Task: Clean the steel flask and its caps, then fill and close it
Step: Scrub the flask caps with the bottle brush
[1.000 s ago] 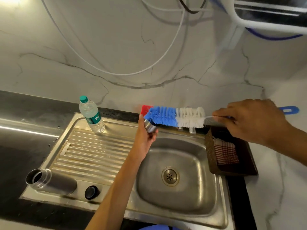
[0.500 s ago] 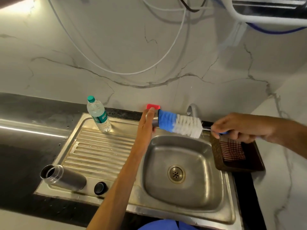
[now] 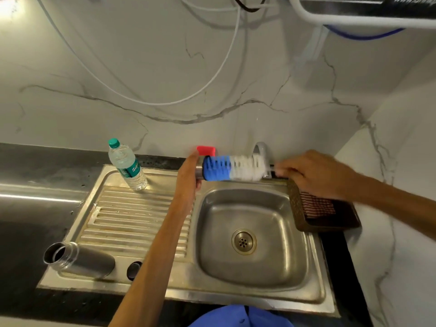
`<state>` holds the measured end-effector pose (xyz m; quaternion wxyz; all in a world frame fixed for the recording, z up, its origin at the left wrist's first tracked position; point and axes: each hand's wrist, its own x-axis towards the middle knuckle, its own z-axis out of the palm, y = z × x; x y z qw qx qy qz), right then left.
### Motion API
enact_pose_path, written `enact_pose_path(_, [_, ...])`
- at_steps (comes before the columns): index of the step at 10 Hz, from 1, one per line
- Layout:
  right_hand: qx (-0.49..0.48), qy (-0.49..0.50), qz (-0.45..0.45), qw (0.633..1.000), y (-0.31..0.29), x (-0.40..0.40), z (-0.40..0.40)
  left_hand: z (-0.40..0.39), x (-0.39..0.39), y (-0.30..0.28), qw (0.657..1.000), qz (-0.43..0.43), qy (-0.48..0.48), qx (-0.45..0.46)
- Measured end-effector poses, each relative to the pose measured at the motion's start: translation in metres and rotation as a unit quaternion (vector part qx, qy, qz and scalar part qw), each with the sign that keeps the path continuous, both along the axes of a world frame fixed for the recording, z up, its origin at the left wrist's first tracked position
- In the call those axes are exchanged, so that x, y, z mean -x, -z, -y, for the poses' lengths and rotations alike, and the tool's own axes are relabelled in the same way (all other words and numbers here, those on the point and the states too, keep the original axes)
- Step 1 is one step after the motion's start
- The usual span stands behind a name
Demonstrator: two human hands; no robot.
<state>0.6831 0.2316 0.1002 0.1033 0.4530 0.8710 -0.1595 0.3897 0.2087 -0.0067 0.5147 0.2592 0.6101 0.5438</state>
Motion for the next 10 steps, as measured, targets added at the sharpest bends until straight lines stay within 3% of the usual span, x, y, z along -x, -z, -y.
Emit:
enact_pose_path(1, [0.36,0.194,-0.228,0.884,-0.006,-0.007,-0.007,-0.001,0.005,-0.003,0.995,0.009,0.011,-0.099])
enact_pose_path(2, [-0.014,-0.014,-0.057,0.998,0.002,-0.008,0.0,-0.011,0.005,-0.019,0.998,-0.037,-0.002,-0.044])
enact_pose_path(3, [-0.269,-0.165,0.085,0.945,0.003,-0.008,0.009,-0.013,0.007,-0.032,0.997,-0.071,0.035,0.027])
enact_pose_path(4, [-0.409,-0.234,0.094,0.877,0.008,-0.013,0.014,-0.006,0.003,-0.043,0.988,-0.123,0.082,0.05])
enact_pose_path(5, [-0.136,-0.058,0.019,0.989,0.004,0.003,0.024,-0.002,0.002,-0.043,0.988,-0.135,0.075,-0.016])
enact_pose_path(6, [0.34,0.246,-0.281,0.863,-0.01,0.001,0.014,0.001,0.008,-0.043,0.98,-0.169,0.093,-0.051])
enact_pose_path(7, [0.093,0.127,-0.143,0.977,-0.008,-0.002,0.012,-0.001,0.01,-0.044,0.974,-0.191,0.117,-0.026])
enact_pose_path(8, [-0.221,-0.128,0.017,0.967,-0.001,0.0,0.019,-0.004,0.012,-0.041,0.99,-0.116,0.062,0.046])
enact_pose_path(9, [-0.312,-0.193,0.079,0.927,0.008,-0.001,0.016,0.0,0.016,-0.035,0.993,-0.07,0.053,0.083])
enact_pose_path(10, [-0.128,-0.036,0.008,0.991,0.005,0.003,0.016,0.003,0.017,-0.031,0.989,-0.091,0.095,0.069])
